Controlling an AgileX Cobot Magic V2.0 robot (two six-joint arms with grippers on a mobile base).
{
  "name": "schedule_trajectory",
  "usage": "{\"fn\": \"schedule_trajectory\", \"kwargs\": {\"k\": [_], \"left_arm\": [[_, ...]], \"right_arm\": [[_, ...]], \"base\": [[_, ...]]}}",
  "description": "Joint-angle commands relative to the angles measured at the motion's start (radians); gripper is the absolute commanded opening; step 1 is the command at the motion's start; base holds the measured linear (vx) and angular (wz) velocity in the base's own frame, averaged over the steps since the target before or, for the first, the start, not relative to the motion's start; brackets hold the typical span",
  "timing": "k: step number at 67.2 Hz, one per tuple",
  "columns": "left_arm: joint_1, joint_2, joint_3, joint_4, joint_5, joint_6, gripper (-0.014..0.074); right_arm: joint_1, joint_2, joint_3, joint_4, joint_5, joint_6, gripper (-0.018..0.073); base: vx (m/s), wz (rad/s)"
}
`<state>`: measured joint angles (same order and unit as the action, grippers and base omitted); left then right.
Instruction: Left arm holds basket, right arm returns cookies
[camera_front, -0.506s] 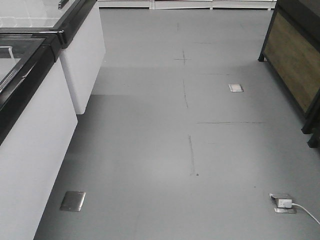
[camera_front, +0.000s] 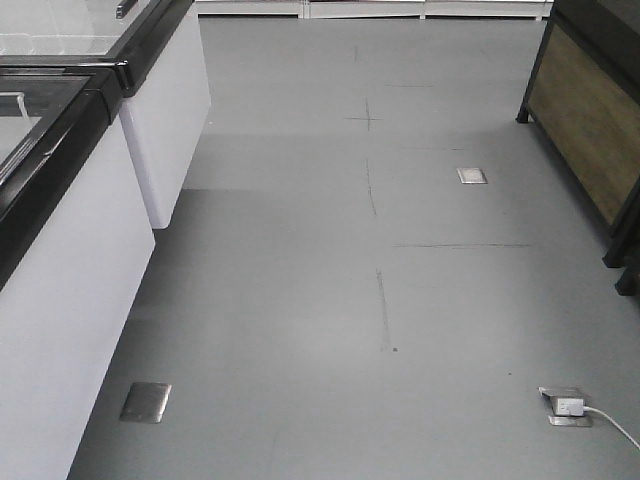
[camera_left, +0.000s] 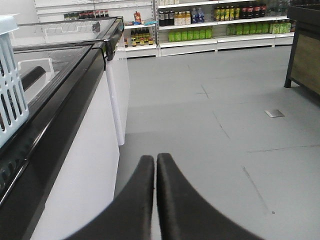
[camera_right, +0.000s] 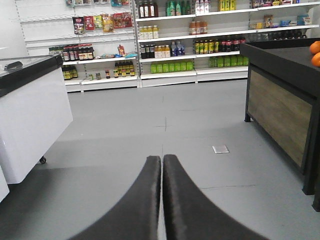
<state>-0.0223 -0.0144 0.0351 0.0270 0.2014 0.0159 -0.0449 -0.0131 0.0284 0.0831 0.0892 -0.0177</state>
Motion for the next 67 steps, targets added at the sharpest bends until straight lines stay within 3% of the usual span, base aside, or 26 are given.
{"fn": "schedule_trajectory", "kwargs": {"k": [1, 19, 30, 50, 67], "left_arm": [[-0.002, -0.011, -0.03, 0.0, -0.076, -0.003, -0.0006], [-0.002, -0.011, -0.052, 0.0, -0.127, -0.003, -0.0006], [-0.002, 0.013, -0.17, 0.0, -0.121, -0.003, -0.0006], [-0.002, 0.406, -0.492, 0.008, -0.031, -0.002, -0.0006], [-0.002, 0.536, -0.552, 0.007, -0.022, -0.002, -0.0001]], "right_arm": [[-0.006, -0.005, 0.003, -0.006, -0.071, -0.005, -0.0008], [-0.006, -0.005, 0.003, -0.006, -0.071, -0.005, -0.0008], [-0.006, -0.005, 0.003, -0.006, -0.072, -0.005, -0.0008], [-0.006, -0.005, 0.003, -0.006, -0.072, -0.005, -0.0008], [-0.006, -0.005, 0.003, -0.006, -0.072, -0.005, -0.0008]], "base": [[0.0, 0.0], [0.0, 0.0], [0.0, 0.0], [0.0, 0.0], [0.0, 0.0]]}}
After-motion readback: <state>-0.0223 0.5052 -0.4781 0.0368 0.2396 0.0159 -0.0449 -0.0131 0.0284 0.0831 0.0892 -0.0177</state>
